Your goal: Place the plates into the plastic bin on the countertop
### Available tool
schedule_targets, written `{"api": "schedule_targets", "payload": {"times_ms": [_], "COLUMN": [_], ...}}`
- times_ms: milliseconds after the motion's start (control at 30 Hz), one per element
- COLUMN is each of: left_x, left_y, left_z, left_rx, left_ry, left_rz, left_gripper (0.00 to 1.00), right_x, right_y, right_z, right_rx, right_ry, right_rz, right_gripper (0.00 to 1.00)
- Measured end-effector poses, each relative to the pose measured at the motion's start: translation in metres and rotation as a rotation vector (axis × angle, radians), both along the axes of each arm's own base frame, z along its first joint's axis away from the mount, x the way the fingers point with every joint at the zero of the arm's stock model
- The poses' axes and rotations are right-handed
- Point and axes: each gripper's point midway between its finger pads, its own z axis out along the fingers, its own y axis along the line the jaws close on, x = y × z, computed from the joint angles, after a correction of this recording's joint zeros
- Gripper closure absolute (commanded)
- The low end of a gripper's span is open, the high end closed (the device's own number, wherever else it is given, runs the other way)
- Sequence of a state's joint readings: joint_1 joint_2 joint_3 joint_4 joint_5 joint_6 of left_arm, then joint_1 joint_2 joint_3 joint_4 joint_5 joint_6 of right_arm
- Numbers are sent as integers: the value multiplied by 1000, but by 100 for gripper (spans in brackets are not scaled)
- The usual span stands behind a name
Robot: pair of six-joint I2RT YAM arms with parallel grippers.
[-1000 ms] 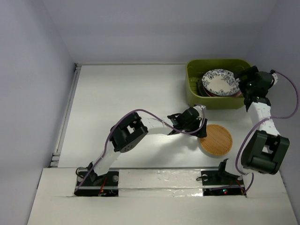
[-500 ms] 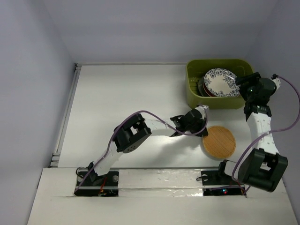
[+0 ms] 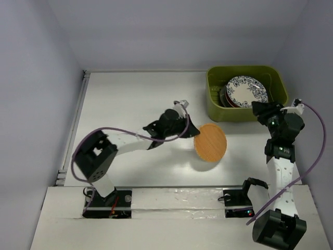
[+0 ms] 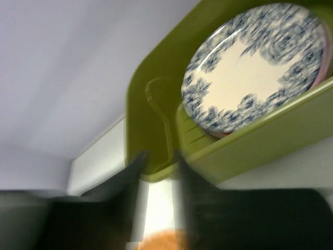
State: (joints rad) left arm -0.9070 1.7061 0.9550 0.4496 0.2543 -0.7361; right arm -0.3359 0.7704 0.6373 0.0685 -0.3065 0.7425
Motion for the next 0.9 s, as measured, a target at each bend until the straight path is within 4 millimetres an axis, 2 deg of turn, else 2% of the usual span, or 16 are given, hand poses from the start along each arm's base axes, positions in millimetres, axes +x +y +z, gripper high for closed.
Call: {"api": "schedule_targets", "payload": {"times_ms": [100,233,300,367,500,733,767,800,867,900], "left_x": [21,39,45,51,58,56,54,53,51,52], "left_y": [32,58,67,75,83,73,72,70,70,70], "left_z": [45,101,121,132,136,147,150,152,155,154], "left_rx": [-98,-220,-267,-293,-312,-371,-384,-397,-405,-397], "left_ry": [-49,-122,-151,-165,-151,-123,-119,-117,-120,-121], "left_rz": [84,138,152,162,166,106,95,86,76,80], "left_gripper": [100,100,100,100,100,100,100,100,100,86], "right_x": [-3,-8,-11,-14,-18,-17,-16,-16,-15,-16], "right_y": [23,58,76,94,119,145,148,151,155,156], "right_z": [-13,-26,-29,-33,-36,-45,-49,-53,-55,-53], "right_rx": [-22,-54,-57,-63,-66,-31,-23,-11,6,8], "right_ry": [18,31,27,23,17,19,31,45,50,44], "right_rz": [109,267,350,427,542,681,695,712,735,740], "right_gripper": [6,4,4,3,4,13,19,52,83,100]}}
